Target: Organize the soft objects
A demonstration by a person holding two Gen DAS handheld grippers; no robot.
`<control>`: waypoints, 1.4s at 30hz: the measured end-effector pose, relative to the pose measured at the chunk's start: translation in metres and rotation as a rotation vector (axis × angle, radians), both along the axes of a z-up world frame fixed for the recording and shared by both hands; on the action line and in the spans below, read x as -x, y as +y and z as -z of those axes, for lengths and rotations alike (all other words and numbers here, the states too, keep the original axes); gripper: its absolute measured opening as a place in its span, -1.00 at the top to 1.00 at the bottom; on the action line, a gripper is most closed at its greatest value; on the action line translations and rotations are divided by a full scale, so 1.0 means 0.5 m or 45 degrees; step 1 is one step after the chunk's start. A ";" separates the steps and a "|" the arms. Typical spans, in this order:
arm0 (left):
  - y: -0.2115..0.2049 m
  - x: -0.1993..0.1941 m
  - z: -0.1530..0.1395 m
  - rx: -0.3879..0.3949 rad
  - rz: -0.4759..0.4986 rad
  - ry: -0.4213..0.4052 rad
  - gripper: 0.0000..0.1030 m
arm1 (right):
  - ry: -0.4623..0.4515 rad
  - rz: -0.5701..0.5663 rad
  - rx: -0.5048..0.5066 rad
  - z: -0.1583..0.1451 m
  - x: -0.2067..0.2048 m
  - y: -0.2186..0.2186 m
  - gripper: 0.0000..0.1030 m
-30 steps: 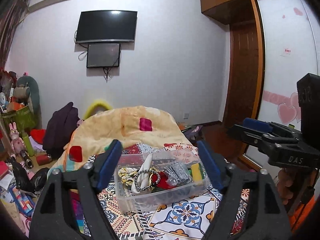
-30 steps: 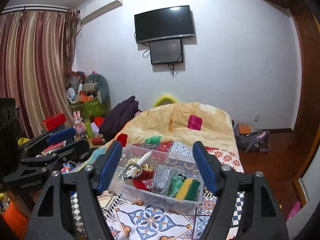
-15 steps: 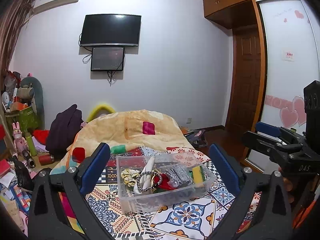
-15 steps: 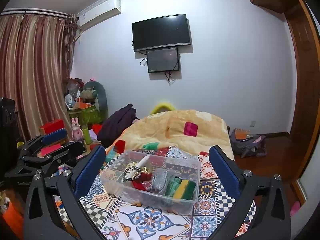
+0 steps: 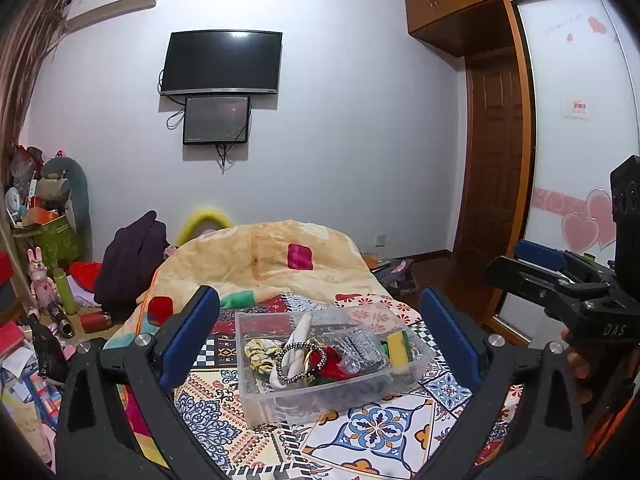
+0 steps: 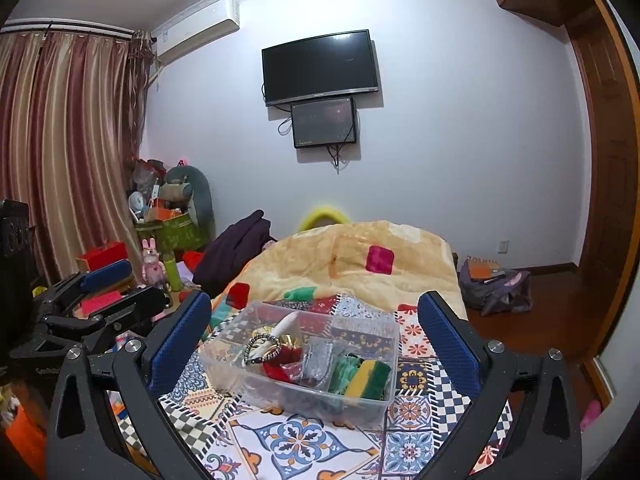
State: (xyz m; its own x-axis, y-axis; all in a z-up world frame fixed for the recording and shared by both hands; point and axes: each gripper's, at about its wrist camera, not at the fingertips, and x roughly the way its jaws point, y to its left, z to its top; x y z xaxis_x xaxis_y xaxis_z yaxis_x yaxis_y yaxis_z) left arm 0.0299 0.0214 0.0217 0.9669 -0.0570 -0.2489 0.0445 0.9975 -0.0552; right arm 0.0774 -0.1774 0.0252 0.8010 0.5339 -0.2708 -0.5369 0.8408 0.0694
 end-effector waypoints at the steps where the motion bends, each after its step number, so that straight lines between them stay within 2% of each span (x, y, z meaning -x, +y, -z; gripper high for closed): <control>1: -0.001 0.001 0.000 -0.001 -0.001 0.000 -0.97 | 0.000 0.000 -0.001 0.000 0.001 0.000 -1.00; 20: -0.003 0.000 0.000 -0.009 -0.012 -0.003 -1.00 | -0.004 -0.002 -0.004 -0.005 -0.001 -0.003 -1.00; 42: -0.011 0.011 -0.007 -0.018 0.042 0.001 -1.00 | 0.011 0.000 0.008 0.003 -0.004 0.004 -1.00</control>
